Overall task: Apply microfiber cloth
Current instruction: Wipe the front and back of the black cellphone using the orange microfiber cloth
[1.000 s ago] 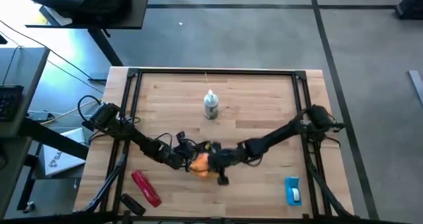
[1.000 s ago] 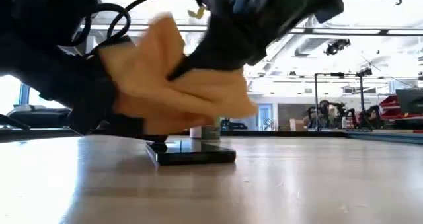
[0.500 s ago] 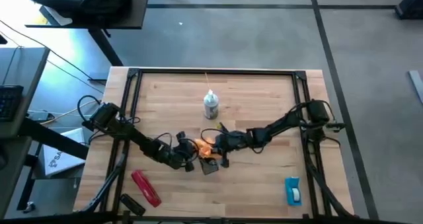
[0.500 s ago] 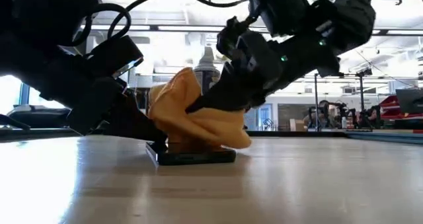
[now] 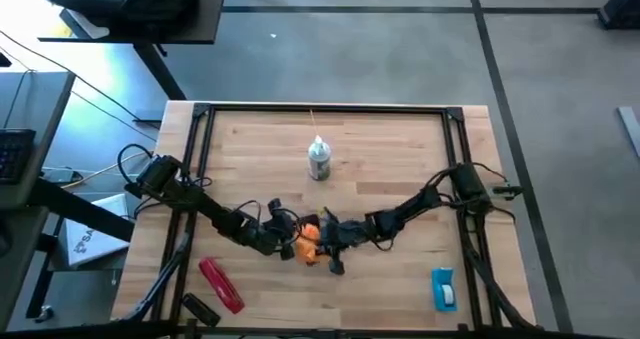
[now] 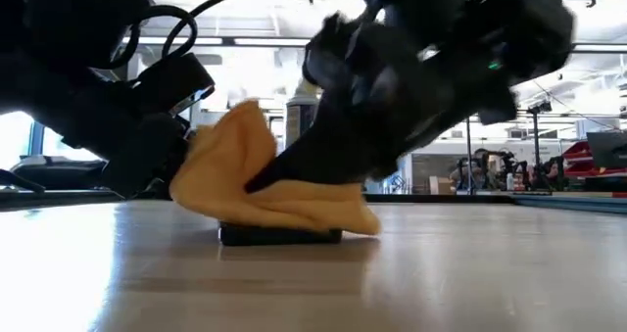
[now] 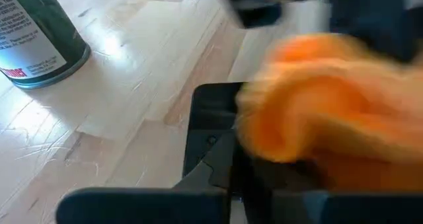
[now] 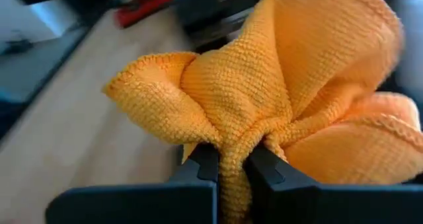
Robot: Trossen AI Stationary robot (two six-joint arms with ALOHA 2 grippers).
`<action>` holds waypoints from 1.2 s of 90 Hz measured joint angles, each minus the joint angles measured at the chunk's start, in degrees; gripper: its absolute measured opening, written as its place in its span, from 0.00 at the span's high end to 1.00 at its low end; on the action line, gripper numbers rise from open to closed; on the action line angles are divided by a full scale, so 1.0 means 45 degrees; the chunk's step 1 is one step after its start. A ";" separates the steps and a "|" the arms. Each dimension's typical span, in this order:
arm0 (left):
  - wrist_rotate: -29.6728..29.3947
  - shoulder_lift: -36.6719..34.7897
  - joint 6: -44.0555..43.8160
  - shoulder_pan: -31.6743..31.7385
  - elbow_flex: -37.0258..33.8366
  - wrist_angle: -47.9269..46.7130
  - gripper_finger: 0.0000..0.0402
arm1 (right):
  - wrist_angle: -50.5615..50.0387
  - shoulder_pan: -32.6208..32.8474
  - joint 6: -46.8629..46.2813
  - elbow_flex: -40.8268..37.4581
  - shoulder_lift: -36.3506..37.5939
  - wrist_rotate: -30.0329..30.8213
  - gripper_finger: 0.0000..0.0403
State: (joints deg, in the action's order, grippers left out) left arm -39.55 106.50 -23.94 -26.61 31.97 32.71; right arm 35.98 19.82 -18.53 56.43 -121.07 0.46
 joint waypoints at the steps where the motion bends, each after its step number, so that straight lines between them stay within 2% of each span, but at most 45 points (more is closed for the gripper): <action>1: 0.0002 0.0000 0.0000 0.0003 0.0000 -0.0001 1.00 | -0.0021 0.0069 -0.0069 0.0017 -0.0001 0.0019 0.99; 13: 0.0000 0.0000 -0.0005 0.0005 0.0000 0.0023 1.00 | -0.0244 0.0849 -0.1020 0.0189 -0.0011 0.0870 0.99; 24: -0.0076 0.0005 0.0000 0.0001 -0.0010 0.0138 1.00 | -0.0246 0.1282 -0.1482 0.0261 0.0172 0.1010 0.99; 47: 0.1075 -0.0827 0.0690 -0.0004 -0.0050 0.0807 1.00 | -0.0500 0.1174 0.0104 -0.0647 0.2787 0.1611 0.99; 60: 0.1113 -0.2205 0.1137 -0.0077 -0.0117 0.0480 1.00 | -0.0800 0.0867 0.0772 -0.2091 0.4891 0.2219 0.99; 70: 0.0619 -0.3471 0.1681 -0.0212 -0.0122 0.0070 1.00 | -0.0742 0.0638 0.0739 -0.4060 0.6646 0.3133 0.99; 77: 0.0481 -0.4441 0.2369 -0.0311 -0.0359 0.0034 1.00 | 0.0134 0.0547 0.0515 -0.5581 0.7862 0.4032 0.99; 94: 0.1287 -0.7323 0.3449 -0.0181 -0.1802 0.0055 1.00 | 0.2198 0.0195 0.0335 -0.8511 0.9973 0.5191 0.99; 108: 0.1926 -0.9943 0.3673 0.0368 -0.3471 0.0297 1.00 | 0.2845 -0.0925 -0.0377 -0.9904 1.1458 0.4880 0.99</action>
State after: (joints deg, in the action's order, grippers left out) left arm -30.88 61.75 -7.41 -24.96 16.35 34.05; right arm 48.78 15.66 -20.22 11.86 -69.51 22.42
